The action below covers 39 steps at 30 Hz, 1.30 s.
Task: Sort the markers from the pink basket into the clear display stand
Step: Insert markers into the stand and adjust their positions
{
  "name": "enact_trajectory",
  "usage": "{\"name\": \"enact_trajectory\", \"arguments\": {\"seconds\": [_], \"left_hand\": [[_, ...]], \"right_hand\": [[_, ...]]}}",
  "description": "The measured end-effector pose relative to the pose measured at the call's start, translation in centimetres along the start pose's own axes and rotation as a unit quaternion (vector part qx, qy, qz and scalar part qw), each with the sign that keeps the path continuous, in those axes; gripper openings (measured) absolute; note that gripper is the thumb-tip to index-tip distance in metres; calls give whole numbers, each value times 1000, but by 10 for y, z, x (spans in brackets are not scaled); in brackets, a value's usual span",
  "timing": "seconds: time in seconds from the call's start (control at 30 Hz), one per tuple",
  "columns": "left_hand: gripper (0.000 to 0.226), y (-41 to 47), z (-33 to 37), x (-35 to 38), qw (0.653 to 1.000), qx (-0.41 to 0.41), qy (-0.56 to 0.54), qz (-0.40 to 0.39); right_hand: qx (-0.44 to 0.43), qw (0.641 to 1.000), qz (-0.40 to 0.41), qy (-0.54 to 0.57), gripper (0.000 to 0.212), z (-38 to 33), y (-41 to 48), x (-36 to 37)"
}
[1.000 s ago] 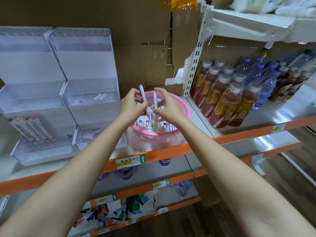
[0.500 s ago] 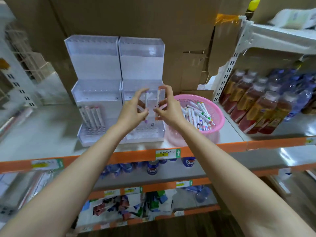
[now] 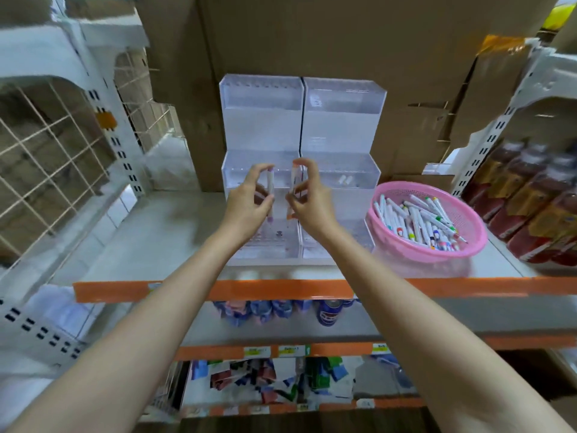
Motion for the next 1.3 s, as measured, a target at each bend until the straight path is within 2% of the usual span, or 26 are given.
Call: {"name": "enact_trajectory", "arguments": {"seconds": [0.37,0.57,0.73,1.0,1.3], "left_hand": [[33,26,-24,-10,999,-7,-46,13],[31,37,-27,-10,996,-25,-78,-32],[32,33,-34,-8,996,2,-69,-59],[30,28,-42,-10,991,-8,-124,-46],[31,26,-44,-6,996,60,-72,1]], "right_hand": [[-3,999,24,-24,51,-4,7,17],[-21,998,44,-35,51,-6,8,23],[-36,998,46,-35,46,-7,6,26],[-35,998,35,-48,34,-7,3,31],[-67,992,37,-101,35,-4,1,36]]}}
Point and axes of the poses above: each hand's wrist, its own y-axis towards the middle knuckle, its own x-axis out of the palm, z = x × y, the point moved 2 cm from there along y, towards the middle knuckle, and after that the axes turned 7 degrees about z, right-handed, at the moved point
